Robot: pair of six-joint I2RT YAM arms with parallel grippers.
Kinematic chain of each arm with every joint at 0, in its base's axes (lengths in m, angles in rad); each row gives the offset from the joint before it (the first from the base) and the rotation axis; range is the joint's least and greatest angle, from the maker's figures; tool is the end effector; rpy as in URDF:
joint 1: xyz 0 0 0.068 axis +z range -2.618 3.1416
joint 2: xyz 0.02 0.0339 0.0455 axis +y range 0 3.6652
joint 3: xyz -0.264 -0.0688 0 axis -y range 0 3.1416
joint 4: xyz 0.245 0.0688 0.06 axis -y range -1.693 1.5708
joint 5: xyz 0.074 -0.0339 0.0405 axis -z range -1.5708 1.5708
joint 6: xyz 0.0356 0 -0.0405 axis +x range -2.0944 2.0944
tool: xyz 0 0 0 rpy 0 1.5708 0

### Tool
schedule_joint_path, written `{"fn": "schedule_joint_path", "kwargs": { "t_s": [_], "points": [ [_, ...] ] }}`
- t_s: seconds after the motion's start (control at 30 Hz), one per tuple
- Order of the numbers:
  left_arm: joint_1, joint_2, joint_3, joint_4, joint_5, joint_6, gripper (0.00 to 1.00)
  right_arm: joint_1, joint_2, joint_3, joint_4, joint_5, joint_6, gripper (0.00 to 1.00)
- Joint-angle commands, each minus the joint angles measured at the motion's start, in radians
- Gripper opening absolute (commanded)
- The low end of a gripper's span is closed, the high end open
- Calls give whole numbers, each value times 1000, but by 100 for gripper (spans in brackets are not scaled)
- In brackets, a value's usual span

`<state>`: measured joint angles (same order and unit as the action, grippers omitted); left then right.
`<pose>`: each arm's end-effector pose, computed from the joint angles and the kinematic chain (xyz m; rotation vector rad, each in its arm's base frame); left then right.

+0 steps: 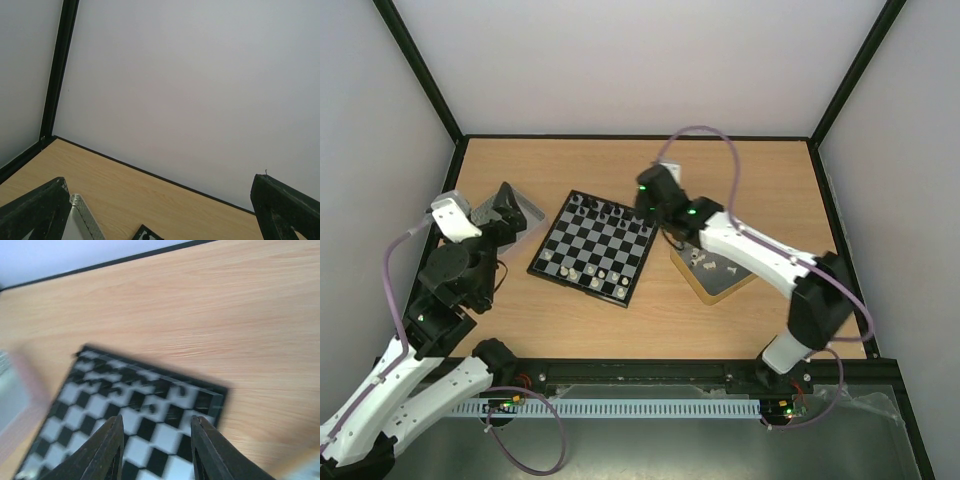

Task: Set up the chess pieces on the board
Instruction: Pick up the chess piece from the storage box.

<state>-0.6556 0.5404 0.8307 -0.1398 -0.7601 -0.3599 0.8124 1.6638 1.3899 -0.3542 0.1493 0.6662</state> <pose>0.1020 -0.0475 0.3919 -0.4158 1.4083 -0.2882 0.2686 0.2758 0.3037 -0.0795 2.2697 0.6539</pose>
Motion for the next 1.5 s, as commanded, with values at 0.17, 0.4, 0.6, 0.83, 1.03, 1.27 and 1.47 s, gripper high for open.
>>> {"fn": "schedule_joint_path", "kwargs": {
  "t_s": [0.17, 0.4, 0.6, 0.83, 1.03, 1.27, 1.47],
  "points": [
    [9, 56, -16, 56, 37, -15, 99, -242, -292, -359, -114, 161, 111, 36],
    [11, 85, -6, 59, 44, -7, 100, -465, -313, -553, 16, -33, 11, 35],
    [11, 89, -10, 63, 38, -11, 99, -503, -213, -556, 32, -89, -27, 29],
    [13, 97, -11, 60, 36, -5, 100, -507, -138, -550, 48, -22, -28, 21],
    [14, 101, -11, 60, 38, -5, 100, -507, -79, -536, 69, -23, -59, 21],
    [16, 96, -13, 52, 35, -5, 100, -508, -44, -543, 81, -12, -58, 20],
    [16, 92, -14, 49, 33, -6, 99, -508, -43, -544, 90, -4, -70, 9]
  ]
}}
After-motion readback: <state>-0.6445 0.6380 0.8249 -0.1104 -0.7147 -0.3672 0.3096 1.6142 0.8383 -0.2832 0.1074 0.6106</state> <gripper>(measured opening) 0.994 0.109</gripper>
